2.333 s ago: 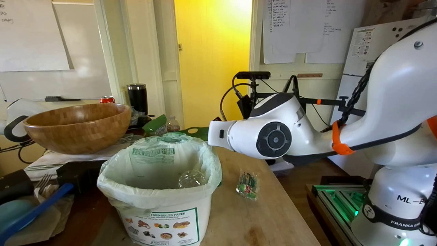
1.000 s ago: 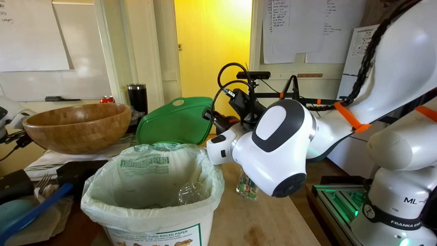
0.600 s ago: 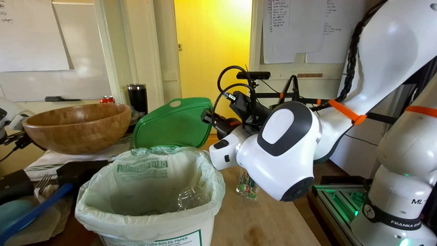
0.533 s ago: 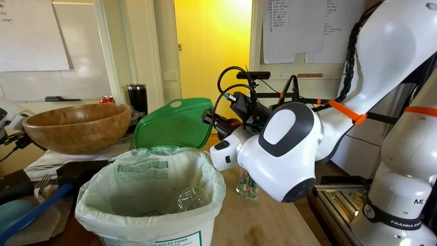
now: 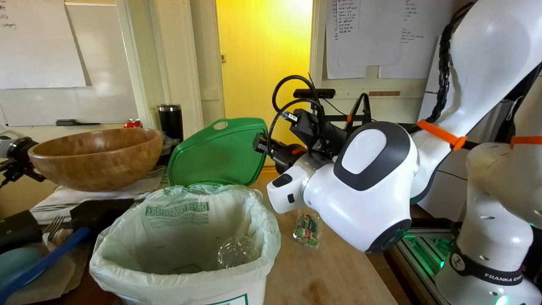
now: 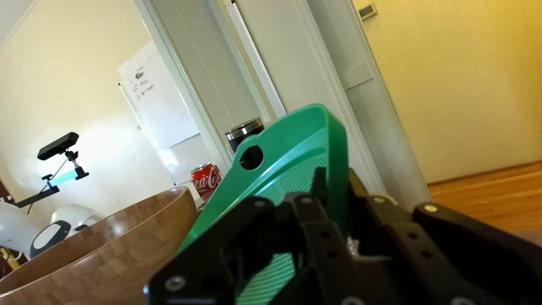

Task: Close the lid of the bin

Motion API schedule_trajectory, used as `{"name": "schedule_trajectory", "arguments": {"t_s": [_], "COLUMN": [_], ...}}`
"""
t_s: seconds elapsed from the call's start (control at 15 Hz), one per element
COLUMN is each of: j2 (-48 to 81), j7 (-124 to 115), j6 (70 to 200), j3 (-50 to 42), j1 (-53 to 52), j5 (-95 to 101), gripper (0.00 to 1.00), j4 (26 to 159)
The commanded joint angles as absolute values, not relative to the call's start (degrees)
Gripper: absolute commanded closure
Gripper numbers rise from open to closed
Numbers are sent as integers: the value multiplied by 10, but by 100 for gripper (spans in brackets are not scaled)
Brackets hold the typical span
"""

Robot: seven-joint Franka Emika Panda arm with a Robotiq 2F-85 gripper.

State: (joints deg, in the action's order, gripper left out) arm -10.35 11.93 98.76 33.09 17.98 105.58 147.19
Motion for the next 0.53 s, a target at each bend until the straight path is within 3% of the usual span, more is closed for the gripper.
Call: {"name": "schedule_trajectory", "arguments": {"t_s": [0.0, 0.47], "j2": [-113, -118], "j7": [175, 246], "j6": [953, 914], "j3": [225, 150], "j1": [46, -57], "j5": [1070, 1093], "gripper": [97, 97], "j4": [1500, 1514]}}
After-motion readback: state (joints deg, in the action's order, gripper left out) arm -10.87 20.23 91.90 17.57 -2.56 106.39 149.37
